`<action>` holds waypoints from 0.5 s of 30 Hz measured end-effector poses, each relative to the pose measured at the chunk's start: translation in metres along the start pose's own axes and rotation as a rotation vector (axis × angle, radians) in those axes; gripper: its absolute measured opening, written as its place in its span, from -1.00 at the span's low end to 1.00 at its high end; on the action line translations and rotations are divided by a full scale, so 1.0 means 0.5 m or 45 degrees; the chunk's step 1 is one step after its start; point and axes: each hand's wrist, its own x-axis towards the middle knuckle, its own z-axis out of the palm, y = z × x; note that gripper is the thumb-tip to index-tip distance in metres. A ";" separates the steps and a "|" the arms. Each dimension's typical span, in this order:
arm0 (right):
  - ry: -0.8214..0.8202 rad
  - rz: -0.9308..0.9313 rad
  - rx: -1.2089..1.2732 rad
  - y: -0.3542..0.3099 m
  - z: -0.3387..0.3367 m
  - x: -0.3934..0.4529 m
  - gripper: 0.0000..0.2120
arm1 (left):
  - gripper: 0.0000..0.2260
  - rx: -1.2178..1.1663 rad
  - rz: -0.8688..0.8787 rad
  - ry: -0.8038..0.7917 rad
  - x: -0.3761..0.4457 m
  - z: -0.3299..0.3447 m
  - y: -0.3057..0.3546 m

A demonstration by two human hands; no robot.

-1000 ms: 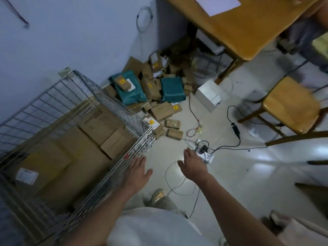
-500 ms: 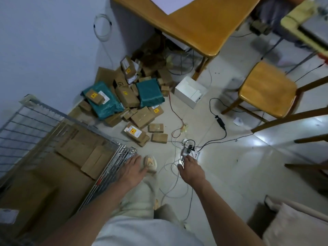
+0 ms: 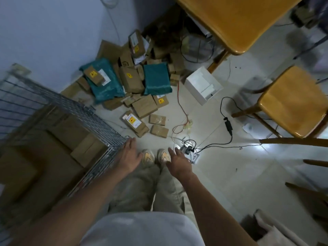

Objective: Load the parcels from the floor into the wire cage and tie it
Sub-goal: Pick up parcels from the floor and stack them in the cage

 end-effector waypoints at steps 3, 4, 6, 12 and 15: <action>0.053 -0.067 -0.111 0.003 -0.018 0.040 -0.62 | -0.30 -0.124 -0.105 0.093 -0.008 -0.021 0.022; 0.114 -0.101 -0.160 -0.006 -0.027 0.052 -0.72 | -0.30 -0.158 -0.155 0.109 -0.012 -0.024 0.031; 0.134 -0.150 -0.233 -0.033 -0.050 0.077 -0.81 | -0.31 -0.251 -0.220 0.092 -0.009 -0.032 0.046; -0.003 -0.151 -0.306 -0.127 -0.107 0.171 -0.70 | -0.33 -0.404 -0.226 0.102 0.068 -0.036 0.032; 0.016 -0.129 -0.225 -0.163 -0.130 0.222 -0.66 | -0.40 -0.614 -0.329 0.071 0.132 -0.039 0.018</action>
